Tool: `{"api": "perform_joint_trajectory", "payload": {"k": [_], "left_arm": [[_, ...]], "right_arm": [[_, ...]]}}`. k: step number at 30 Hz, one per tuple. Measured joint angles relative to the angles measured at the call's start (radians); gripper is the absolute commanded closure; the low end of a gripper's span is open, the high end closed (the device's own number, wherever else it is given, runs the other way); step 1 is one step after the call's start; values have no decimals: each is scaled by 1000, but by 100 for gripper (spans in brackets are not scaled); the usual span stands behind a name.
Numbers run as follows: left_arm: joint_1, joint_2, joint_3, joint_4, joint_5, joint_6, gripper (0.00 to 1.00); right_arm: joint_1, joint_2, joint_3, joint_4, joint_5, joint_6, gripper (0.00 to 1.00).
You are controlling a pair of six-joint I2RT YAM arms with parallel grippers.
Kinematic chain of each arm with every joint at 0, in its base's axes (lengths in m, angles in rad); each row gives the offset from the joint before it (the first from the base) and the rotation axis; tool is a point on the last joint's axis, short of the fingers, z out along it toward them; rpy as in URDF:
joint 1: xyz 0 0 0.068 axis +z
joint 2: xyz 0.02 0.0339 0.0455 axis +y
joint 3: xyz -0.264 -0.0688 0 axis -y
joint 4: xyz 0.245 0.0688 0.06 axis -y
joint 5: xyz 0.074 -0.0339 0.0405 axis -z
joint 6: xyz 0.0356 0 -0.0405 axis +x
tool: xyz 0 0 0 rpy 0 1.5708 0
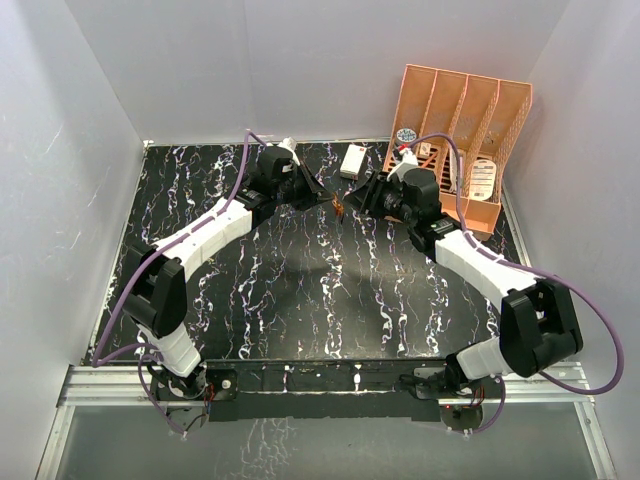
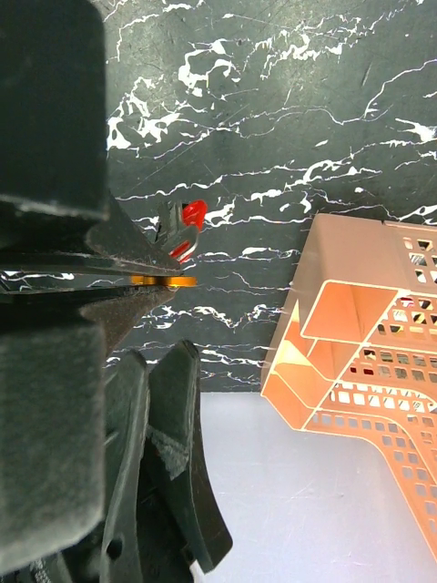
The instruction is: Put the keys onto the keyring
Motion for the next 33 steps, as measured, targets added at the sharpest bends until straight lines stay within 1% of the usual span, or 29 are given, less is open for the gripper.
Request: {"api": "perform_joint_trajectory", "payload": {"k": [4, 14, 19, 28, 33], "left_arm": [[0, 0, 0, 2, 6, -1, 100], [3, 0, 0, 2, 10, 0, 100], [10, 0, 0, 3, 24, -1, 100], [30, 0, 0, 19, 53, -27, 100], [34, 0, 0, 17, 55, -35, 100]], "right_arm": [[0, 16, 0, -22, -12, -11, 72], [0, 20, 0, -26, -21, -18, 74], [0, 32, 0, -24, -26, -20, 78], [0, 52, 6, -27, -41, -32, 78], [0, 52, 14, -27, -44, -37, 76]]}}
